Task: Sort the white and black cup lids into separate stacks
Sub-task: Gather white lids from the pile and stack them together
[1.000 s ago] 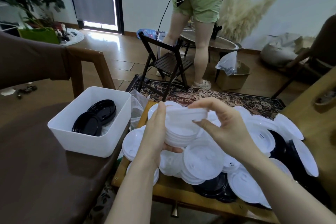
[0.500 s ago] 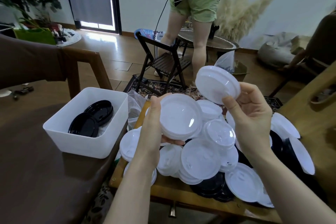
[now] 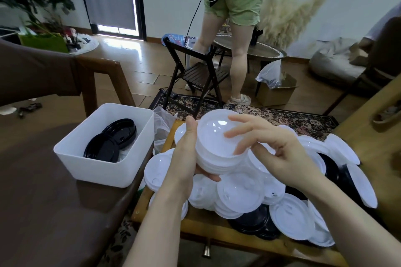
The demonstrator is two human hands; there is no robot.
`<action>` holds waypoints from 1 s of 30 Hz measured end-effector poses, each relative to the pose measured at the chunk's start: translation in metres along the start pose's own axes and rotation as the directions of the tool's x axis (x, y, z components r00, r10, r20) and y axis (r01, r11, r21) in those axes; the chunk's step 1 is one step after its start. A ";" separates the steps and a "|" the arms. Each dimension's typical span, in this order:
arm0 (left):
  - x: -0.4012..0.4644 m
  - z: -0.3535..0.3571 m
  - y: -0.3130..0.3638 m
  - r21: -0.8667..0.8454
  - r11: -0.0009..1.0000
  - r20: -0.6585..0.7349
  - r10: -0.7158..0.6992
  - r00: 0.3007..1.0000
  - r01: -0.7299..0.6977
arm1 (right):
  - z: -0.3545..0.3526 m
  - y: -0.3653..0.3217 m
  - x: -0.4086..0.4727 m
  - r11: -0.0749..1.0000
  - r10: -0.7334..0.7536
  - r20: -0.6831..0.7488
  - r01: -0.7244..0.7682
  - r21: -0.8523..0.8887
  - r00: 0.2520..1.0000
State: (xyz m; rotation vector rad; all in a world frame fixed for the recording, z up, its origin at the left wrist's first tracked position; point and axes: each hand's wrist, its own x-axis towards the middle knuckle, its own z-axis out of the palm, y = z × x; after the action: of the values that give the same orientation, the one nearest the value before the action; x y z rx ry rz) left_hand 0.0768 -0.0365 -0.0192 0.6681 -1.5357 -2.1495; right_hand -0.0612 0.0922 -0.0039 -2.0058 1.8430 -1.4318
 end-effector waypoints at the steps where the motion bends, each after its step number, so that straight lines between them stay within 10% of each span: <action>1: 0.000 0.000 0.000 -0.004 1.000 0.000 -0.006 1.000 0.006 | 0.001 0.001 0.000 1.000 -0.008 0.001 0.008 -0.009 1.000; 17: -0.001 -0.002 -0.002 -0.249 0.960 0.047 -0.121 0.992 0.129 | 0.006 -0.012 -0.005 0.976 0.205 0.167 -0.214 0.038 0.964; 22: -0.002 -0.003 -0.001 -0.288 0.942 0.096 -0.148 0.984 0.170 | 0.012 -0.002 -0.001 0.974 0.040 0.163 -0.002 -0.225 0.986; 30: -0.002 -0.019 -0.002 0.038 0.999 0.204 0.023 0.979 -0.031 | 0.022 -0.014 0.004 0.889 0.412 -0.087 -0.379 0.258 0.907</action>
State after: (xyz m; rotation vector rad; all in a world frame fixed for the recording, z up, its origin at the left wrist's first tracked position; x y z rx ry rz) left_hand 0.0898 -0.0493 -0.0257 0.4479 -1.6866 -2.2290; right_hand -0.0371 0.0815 -0.0053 -1.3503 1.8845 -1.6005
